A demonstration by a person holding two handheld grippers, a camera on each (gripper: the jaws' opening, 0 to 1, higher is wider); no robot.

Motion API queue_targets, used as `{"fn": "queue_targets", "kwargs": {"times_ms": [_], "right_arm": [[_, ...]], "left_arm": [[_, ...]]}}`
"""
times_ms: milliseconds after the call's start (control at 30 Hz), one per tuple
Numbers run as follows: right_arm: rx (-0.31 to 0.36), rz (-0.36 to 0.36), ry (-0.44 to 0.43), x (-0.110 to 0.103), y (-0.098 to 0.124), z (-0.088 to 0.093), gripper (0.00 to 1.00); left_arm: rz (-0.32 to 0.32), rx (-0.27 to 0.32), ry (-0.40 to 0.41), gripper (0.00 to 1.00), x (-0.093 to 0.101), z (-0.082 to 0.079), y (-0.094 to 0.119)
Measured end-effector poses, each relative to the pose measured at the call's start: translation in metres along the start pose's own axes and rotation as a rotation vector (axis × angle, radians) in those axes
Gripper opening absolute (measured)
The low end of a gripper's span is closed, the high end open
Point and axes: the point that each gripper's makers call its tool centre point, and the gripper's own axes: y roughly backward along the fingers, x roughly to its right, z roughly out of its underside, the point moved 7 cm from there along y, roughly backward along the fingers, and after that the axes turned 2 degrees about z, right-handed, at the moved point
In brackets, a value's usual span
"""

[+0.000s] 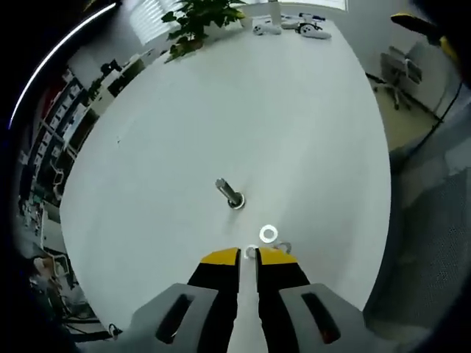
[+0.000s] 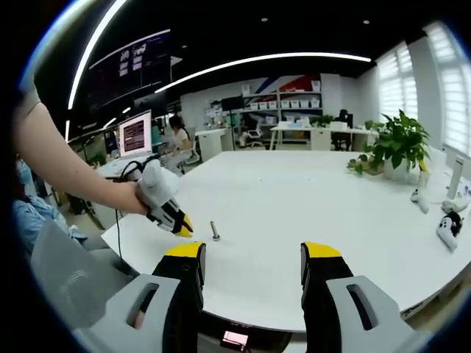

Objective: Place the washer onto the threaded stud by aligning its center hole with the stud, sliding it down to the base, and recovering from edge contact or off-axis alignment until the washer reaches the visible bottom stop.

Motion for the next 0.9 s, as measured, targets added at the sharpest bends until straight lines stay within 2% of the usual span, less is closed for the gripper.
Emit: {"fn": "queue_targets", "kwargs": {"times_ms": [133,333,800,900], "right_arm": [[-0.002,0.001,0.000,0.000,0.000,0.000,0.54],[-0.003,0.004,-0.004,0.001,0.000,0.001,0.54],[-0.008,0.008,-0.008,0.001,0.001,0.002,0.54],[-0.009,0.007,-0.010,0.001,0.000,0.002,0.54]], "left_arm": [[0.030,-0.040,0.010,0.05,0.002,0.007,-0.007],[0.050,-0.076,-0.032,0.05,0.003,0.010,-0.017],[0.080,-0.094,-0.069,0.03,0.001,0.008,-0.027],[0.103,-0.099,-0.069,0.01,0.000,0.009,-0.029]]}}
